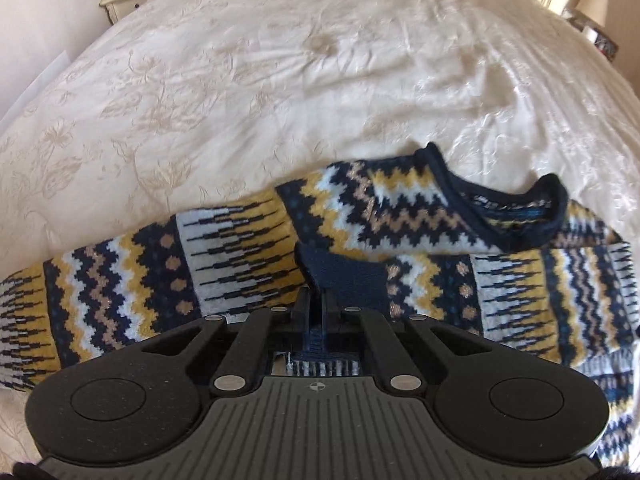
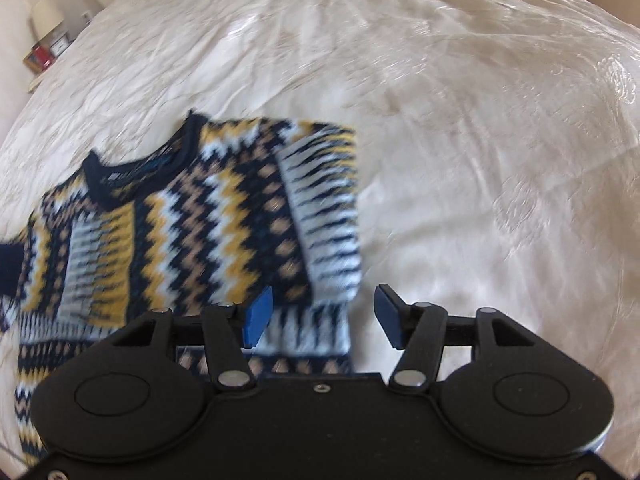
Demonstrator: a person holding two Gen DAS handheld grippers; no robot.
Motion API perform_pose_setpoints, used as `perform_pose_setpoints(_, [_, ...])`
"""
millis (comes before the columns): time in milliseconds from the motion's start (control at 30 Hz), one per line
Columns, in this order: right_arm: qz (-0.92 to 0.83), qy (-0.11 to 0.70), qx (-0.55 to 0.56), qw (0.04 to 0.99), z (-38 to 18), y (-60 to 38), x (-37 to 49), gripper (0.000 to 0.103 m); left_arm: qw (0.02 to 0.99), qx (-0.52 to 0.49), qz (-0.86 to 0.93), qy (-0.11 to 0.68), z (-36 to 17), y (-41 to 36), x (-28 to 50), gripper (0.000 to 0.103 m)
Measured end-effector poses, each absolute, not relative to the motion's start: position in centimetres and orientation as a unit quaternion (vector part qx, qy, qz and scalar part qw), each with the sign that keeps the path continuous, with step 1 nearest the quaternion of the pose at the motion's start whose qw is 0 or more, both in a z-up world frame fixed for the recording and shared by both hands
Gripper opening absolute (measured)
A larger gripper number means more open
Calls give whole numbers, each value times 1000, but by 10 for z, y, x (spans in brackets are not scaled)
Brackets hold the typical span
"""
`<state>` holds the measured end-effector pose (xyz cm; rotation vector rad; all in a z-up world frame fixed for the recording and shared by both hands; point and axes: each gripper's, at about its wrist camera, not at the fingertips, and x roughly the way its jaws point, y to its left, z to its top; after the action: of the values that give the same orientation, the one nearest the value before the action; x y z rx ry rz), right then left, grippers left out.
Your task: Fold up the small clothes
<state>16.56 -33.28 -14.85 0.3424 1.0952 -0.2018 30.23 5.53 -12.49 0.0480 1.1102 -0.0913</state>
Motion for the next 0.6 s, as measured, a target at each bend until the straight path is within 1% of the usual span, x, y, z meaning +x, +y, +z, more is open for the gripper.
perform_pose_setpoints(200, [-118,516,204,823,-164,-363,199,63,823,32,-24,566,-157,56,310,6])
perform_pose_setpoints(300, [-120,519,207,821,-170,-369,211,63,818,11,-26,574,-167,61,311,17])
perform_pose_setpoints(333, [-119,520,207,820,-171,-369,216,63,818,5,-30,575,-169,62,311,23])
perform_pose_setpoints(367, [-117,521,208,819,-173,-369,220,63,818,0,-34,574,-170,62,310,26])
perform_pose_setpoints(467, [-112,526,211,816,-179,-368,227,62,820,3,-35,571,-170,60,309,26])
perform_pose_setpoints(500, [-109,527,213,815,-181,-367,228,59,821,4,-35,569,-170,60,308,26])
perform_pose_setpoints(533, [-102,527,213,816,-182,-365,229,24,822,4,-34,568,-169,60,307,26])
perform_pose_setpoints(567, [-90,527,211,818,-181,-363,230,11,824,4,-33,565,-167,60,306,27])
perform_pose_setpoints(600, [-89,531,199,819,-179,-361,231,11,827,4,-33,562,-165,60,304,27])
